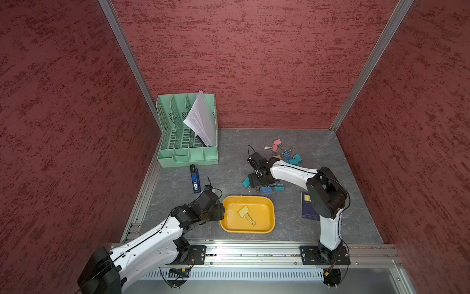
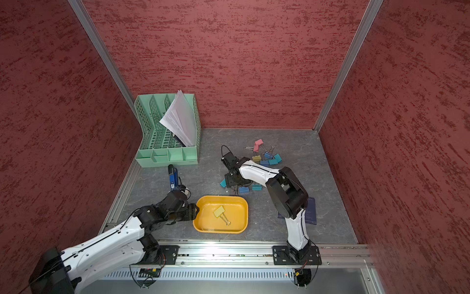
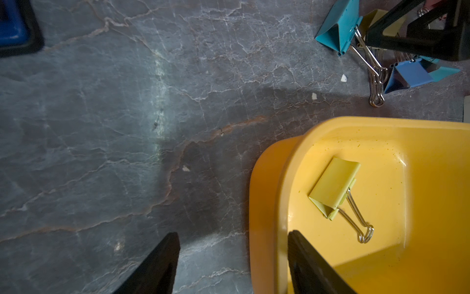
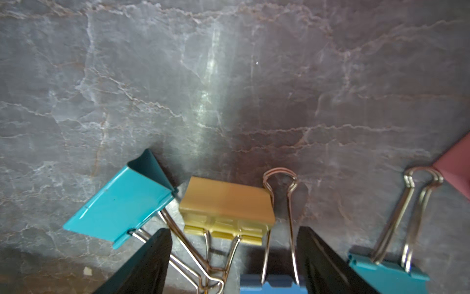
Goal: Put the binder clips in the storage box
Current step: Pick up the binder clip at the center of the board.
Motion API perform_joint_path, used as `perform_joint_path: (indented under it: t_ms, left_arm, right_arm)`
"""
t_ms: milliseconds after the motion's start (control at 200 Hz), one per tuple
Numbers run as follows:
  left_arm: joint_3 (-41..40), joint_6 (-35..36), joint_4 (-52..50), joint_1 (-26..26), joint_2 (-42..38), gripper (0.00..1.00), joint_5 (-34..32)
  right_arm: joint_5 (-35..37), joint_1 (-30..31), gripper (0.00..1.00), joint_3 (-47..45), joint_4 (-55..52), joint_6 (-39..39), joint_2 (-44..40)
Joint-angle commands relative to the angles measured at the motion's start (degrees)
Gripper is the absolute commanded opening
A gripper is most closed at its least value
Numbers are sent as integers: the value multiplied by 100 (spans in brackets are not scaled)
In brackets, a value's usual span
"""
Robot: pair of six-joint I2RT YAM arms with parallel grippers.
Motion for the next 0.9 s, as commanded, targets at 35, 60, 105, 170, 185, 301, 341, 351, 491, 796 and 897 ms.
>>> perform_joint_path:
  t_ms: [35,60,105,170,185,301,341,351,491,796,897]
  left_arm:
    - [-36,45,34,-15,-51,71,-71]
    - [-34,44,34,-15,-50,70,-72]
    - [-39,45,35,-15,-42,71,-71]
    - [-39,42,31,-18,-42,70,-71]
    - [-39,44,34,-22,-40,70,-71]
    - [-35,45,28,-15,-38,71,-71]
    - [-39,44,27,-19,-31,71,-71]
    - [-39,44,28,-22,-33,70,-69]
    - [-39,47,48,-16,-26,71,-72]
    - [-39,45,43,-16,-27,71,-61]
    - [-39,45,48,-15,-21,71,-62]
  right_arm:
    - [86,-67,81,131,240,119,143]
    - [65,-73,81,120,264,133,168]
    - [60,-79,80,120,307,154,210]
    - [57,-90,79,144,335,155,266]
    - [51,-97,78,153,340,155,282]
    - [31,-114,70,166,358,155,321]
    - [68,-126,66,153,365,155,310]
    - [68,-126,65,146,373,155,302]
    - [89,-142,56,165,387,96,291]
    - [129,-178,64,363,195,24,127]
    - [118,-178,71,303,178,115,-55]
